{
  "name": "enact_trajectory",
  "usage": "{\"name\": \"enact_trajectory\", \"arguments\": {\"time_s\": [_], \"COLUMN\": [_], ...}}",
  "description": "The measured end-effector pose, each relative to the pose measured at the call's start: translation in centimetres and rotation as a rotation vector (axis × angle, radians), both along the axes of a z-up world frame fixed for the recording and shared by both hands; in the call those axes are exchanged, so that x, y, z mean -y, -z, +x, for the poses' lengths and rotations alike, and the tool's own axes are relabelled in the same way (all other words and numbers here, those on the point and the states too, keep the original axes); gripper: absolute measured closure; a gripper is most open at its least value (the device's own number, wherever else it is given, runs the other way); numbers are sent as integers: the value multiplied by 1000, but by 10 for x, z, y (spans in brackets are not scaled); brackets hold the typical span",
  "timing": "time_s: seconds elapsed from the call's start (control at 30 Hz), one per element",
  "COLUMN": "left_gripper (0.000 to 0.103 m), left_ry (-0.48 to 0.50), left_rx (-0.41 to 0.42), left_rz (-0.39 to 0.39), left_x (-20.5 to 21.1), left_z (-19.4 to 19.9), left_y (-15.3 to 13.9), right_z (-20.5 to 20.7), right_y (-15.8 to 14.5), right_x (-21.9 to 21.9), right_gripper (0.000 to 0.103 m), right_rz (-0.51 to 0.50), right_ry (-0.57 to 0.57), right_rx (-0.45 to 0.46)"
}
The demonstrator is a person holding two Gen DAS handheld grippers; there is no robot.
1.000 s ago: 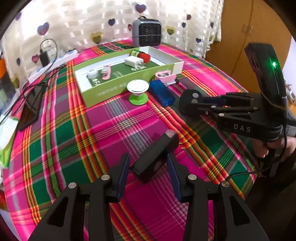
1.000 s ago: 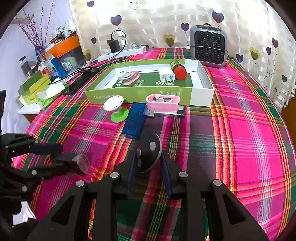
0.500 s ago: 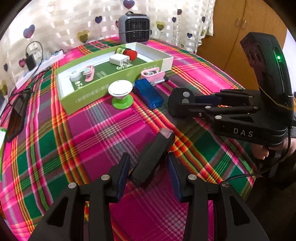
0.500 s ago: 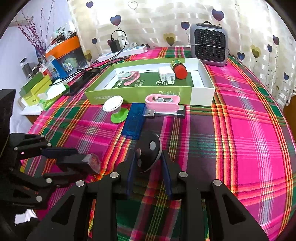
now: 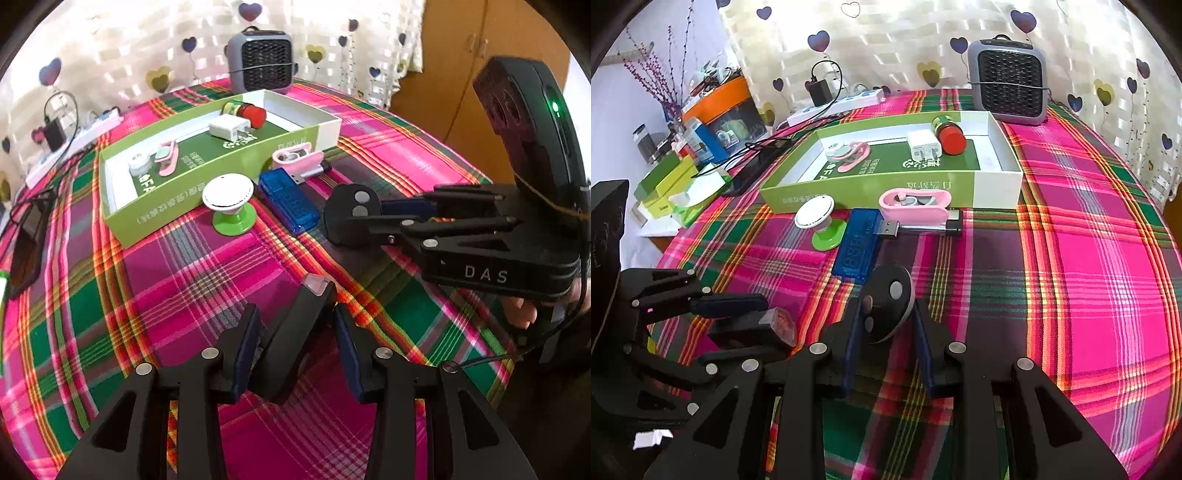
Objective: Organize rigid objects
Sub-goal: 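Carry the black disc and black rectangular item over the green box lid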
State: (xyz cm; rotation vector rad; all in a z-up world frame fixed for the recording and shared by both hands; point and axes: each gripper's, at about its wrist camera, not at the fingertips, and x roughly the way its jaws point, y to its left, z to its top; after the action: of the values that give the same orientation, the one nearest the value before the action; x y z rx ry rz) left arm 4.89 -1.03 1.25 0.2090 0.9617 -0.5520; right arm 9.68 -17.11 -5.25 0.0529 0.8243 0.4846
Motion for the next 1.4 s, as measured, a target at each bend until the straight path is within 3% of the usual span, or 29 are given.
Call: {"name": "enact_trajectory", "arguments": {"time_s": [0.53,1.4], "left_gripper": [80,80], "left_ry": [-77,-108], "left_rx": [-1,17], "left_rz": [-29,-50], "left_x": [-7,-13], "left_z": [4,2], "left_y": [0,-8], "right_z": [-1,-4], "right_y": [-1,-4], "right_x": [-3,-3], "right_gripper": [75,75], "right_rz": [-16,-41], "right_ry": [4,19], "right_rx": [16,50]}}
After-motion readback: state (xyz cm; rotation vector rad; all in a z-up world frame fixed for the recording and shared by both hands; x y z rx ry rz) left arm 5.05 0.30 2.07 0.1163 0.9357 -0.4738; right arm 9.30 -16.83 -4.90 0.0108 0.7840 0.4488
